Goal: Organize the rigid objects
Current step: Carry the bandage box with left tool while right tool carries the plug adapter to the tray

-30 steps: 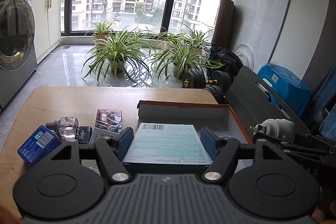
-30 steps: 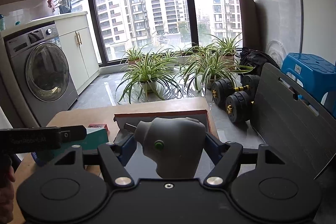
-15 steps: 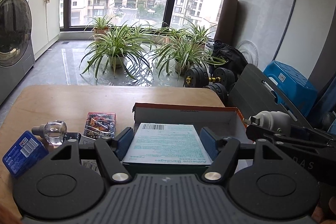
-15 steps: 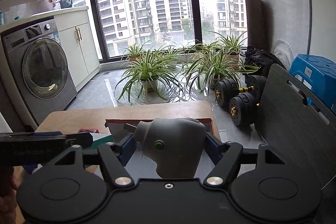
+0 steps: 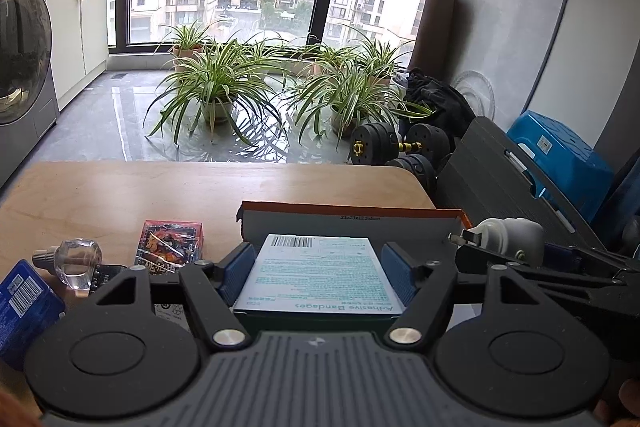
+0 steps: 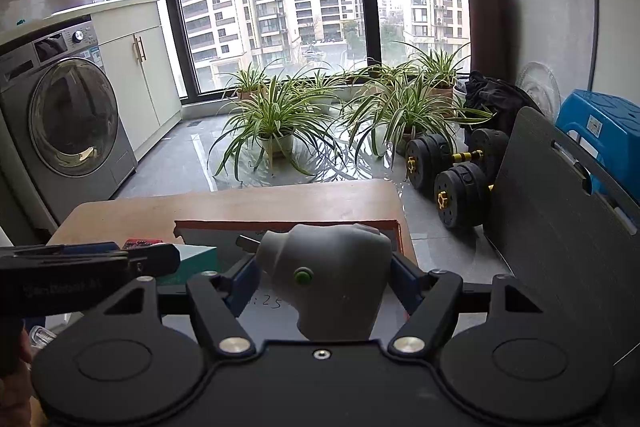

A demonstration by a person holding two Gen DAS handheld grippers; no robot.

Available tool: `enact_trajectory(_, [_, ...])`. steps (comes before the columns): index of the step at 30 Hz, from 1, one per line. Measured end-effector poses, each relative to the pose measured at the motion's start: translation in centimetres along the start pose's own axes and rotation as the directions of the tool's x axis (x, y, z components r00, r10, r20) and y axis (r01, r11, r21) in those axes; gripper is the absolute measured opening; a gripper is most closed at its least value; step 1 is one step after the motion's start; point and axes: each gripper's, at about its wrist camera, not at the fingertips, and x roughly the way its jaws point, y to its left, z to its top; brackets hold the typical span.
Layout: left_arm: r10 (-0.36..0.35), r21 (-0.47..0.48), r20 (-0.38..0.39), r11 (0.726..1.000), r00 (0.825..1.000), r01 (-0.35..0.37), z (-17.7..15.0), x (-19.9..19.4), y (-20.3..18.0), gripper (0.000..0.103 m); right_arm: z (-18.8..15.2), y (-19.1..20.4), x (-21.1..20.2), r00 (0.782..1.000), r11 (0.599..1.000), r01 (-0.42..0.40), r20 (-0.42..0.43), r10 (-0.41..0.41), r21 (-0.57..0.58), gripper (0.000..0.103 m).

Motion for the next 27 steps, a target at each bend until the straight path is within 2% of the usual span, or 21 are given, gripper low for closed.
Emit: enact_trajectory(27, [0.021,0.001,-0.028,1.0,0.999,-0.021,0.0,2.5,0.3,0.072,0.4,0.0,2.4,0.999,1.0,0.025,-0.036,-0.025,-0.014,0.083])
